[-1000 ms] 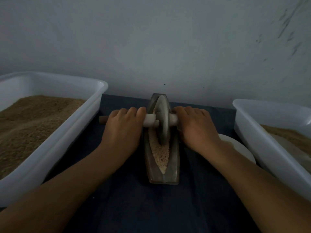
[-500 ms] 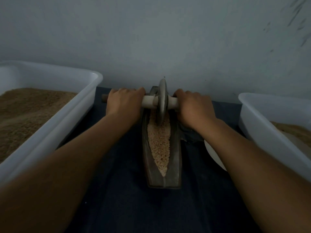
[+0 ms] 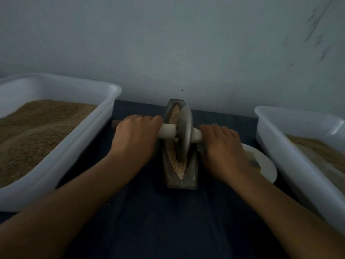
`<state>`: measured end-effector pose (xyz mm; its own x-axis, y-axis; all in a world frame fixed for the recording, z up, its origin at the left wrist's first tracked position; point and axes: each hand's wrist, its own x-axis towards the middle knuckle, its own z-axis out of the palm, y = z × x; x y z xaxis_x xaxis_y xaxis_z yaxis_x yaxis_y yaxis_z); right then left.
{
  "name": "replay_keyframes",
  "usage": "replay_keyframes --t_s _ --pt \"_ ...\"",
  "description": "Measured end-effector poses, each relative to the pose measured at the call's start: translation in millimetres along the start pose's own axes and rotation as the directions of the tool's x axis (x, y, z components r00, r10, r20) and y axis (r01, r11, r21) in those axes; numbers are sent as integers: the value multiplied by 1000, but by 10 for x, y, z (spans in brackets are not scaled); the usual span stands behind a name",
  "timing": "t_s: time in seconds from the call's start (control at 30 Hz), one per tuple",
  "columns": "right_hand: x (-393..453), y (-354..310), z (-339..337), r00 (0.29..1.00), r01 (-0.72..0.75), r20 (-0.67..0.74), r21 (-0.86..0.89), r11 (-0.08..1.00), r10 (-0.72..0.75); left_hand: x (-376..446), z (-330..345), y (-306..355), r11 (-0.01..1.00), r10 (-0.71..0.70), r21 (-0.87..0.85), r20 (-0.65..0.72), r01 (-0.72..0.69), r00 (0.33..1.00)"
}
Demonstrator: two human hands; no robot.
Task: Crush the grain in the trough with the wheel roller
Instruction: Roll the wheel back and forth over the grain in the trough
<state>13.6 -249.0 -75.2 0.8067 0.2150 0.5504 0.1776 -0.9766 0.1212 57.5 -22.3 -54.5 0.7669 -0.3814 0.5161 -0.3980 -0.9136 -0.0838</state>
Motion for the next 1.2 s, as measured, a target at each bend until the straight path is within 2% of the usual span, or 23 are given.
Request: replay_keyframes --t_s 0.27,0.47,0.7,1.0,1.2 --pt "-283 -72 -250 1000 17 -19 63 998 -16 -231 -229 24 994 74 -68 -90 -80 993" --pt "-86 -13 -84 999 -3 51 39 999 1 -96 13 -16 994 107 5 -84 -107 991" --pt "414 104 217 998 -46 35 -48 998 48 329 395 -60 1000 -7 16 -43 8 999" --pt "974 321 430 986 -98 131 -58 993 105 870 420 -106 997 -31 69 42 28 999" --pt "941 314 432 990 -81 111 -72 994 89 779 434 -78 992 -61 109 51 55 997"
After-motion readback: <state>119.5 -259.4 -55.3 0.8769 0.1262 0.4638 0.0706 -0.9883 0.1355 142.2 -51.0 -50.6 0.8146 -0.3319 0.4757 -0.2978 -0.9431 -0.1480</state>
